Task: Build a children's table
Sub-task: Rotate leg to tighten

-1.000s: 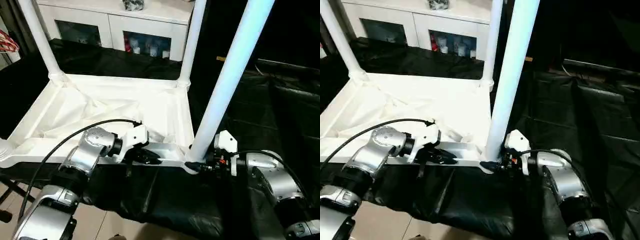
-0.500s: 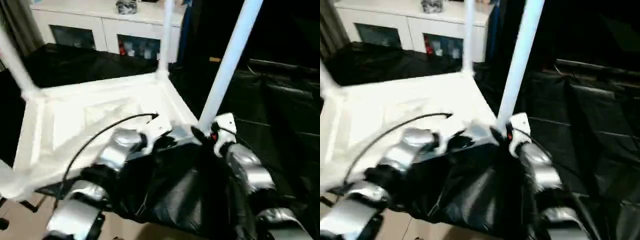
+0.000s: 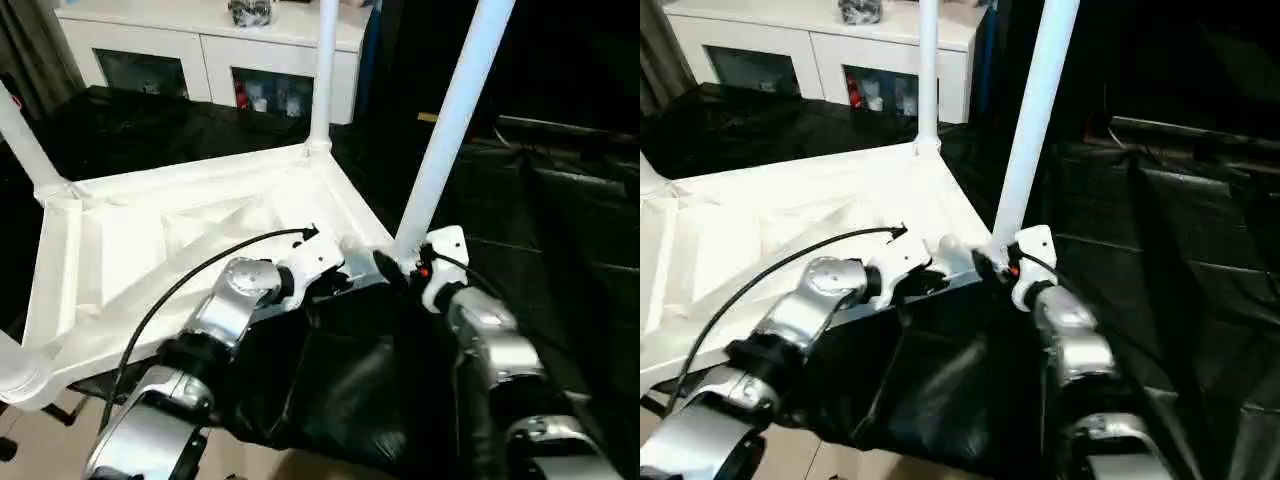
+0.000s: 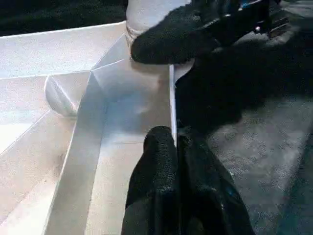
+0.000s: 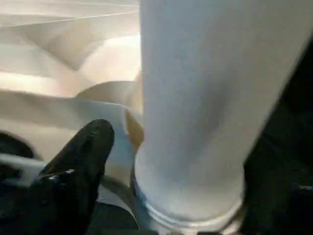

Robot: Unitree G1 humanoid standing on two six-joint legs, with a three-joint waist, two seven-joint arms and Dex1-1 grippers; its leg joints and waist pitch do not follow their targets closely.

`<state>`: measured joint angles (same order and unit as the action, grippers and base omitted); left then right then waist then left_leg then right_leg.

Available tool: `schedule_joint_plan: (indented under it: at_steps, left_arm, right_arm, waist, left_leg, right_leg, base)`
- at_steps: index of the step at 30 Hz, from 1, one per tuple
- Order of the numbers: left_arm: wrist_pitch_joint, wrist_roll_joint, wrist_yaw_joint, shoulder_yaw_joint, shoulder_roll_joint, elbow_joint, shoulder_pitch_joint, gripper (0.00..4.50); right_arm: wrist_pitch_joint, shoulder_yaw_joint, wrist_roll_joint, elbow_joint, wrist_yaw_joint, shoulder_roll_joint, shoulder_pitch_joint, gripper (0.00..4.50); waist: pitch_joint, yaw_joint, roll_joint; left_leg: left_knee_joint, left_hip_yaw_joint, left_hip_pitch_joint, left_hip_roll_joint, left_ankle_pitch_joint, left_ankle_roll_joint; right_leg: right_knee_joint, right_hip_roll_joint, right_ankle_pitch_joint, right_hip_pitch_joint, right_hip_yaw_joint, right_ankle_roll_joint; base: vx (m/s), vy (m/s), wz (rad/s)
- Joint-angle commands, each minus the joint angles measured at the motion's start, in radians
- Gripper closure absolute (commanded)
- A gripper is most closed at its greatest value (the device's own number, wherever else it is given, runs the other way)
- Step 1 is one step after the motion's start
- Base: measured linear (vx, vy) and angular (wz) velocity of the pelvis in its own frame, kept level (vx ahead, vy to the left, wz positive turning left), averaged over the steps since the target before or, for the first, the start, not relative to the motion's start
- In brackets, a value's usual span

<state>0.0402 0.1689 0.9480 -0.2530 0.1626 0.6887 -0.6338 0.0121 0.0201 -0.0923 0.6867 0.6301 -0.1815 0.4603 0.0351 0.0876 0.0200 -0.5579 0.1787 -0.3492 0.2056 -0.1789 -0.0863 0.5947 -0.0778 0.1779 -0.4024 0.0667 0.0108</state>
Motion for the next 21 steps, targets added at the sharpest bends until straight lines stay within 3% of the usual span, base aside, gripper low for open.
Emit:
schedule_joint_plan:
  at_steps: [1,3,9,21]
  left_arm:
    - [-0.059,-0.051,0.085,-0.039,-0.015,-0.02,0.018,4.5]
    - [-0.065,-0.064,0.126,-0.032,0.008,-0.024,0.021,4.5]
    - [-0.07,-0.093,0.233,-0.022,0.068,-0.032,0.023,4.5]
    - [-0.091,-0.117,0.388,-0.026,0.171,-0.021,0.023,4.5]
  right_arm:
    - [-0.017,-0.084,-0.021,-0.031,0.146,-0.005,-0.028,0.33]
    - [-0.021,-0.104,-0.039,-0.071,0.251,-0.051,-0.05,0.33]
    - [-0.058,-0.109,-0.097,-0.129,0.46,-0.123,-0.07,0.65]
    - [-0.101,-0.17,-0.114,-0.209,0.635,-0.189,-0.111,1.53]
  waist:
    - [-0.05,0.003,0.012]
    - [-0.049,0.01,0.008]
    - [-0.047,0.016,0.007]
    - [-0.05,0.029,0.007]
  left_leg:
    - [0.054,0.0,-0.005,0.023,-0.191,0.079]
    - [0.052,0.002,0.001,0.027,-0.204,0.09]
    - [0.054,0.0,-0.003,0.03,-0.222,0.076]
    - [0.052,0.001,-0.002,0.03,-0.195,0.071]
  right_leg:
    - [-0.072,-0.063,0.198,0.052,-0.044,0.195]
    - [-0.073,-0.062,0.191,0.048,-0.045,0.202]
    - [-0.069,-0.062,0.216,0.051,-0.042,0.21]
    - [-0.062,-0.062,0.179,0.051,-0.04,0.219]
  base:
    - [0.0,0.0,0.0]
    - [0.0,0.0,0.0]
    - [0.0,0.0,0.0]
    - [0.0,0.0,0.0]
